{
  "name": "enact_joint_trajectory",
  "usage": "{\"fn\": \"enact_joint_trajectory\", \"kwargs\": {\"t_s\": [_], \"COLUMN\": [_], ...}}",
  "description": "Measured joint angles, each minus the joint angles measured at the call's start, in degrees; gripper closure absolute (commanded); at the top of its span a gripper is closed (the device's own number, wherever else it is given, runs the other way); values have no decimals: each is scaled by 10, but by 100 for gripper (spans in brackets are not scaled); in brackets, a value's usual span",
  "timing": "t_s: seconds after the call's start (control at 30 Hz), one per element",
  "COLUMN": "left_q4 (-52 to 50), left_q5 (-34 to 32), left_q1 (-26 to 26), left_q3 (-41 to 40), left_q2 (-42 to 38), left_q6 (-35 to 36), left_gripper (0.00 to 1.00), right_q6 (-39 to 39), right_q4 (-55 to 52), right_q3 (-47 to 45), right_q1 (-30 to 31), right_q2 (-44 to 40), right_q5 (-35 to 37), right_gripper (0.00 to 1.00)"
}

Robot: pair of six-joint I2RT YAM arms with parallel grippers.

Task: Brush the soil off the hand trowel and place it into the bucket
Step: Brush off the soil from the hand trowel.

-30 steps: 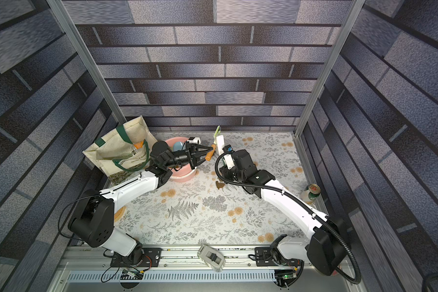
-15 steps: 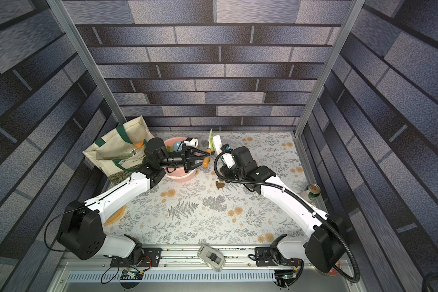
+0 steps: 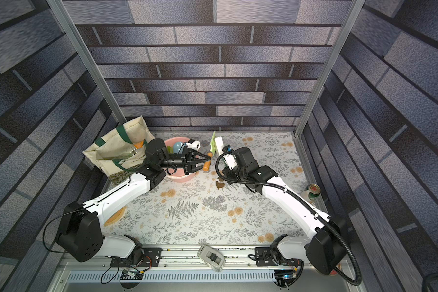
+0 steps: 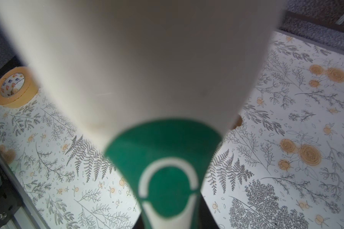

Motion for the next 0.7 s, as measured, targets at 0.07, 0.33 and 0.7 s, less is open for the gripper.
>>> {"fn": "enact_joint_trajectory", "kwargs": {"t_s": [0.07,0.33,0.7], "left_q4": [0,0,0], "left_q5": [3,8,10], "left_q1": [0,0,0], "left_q3": [0,0,27], "left_q2": [0,0,1], "left_q6": [0,5,5], "left_gripper": [86,85,84], "right_q6": [0,0,37], "right_q4": [7,23,8], "right_q3": [13,47,23], "right_q1": [-21,-48,-27], "right_q2": [3,26,-79], "right_q5": [-1,-11,-94], "right_gripper": [96,96,96]}}
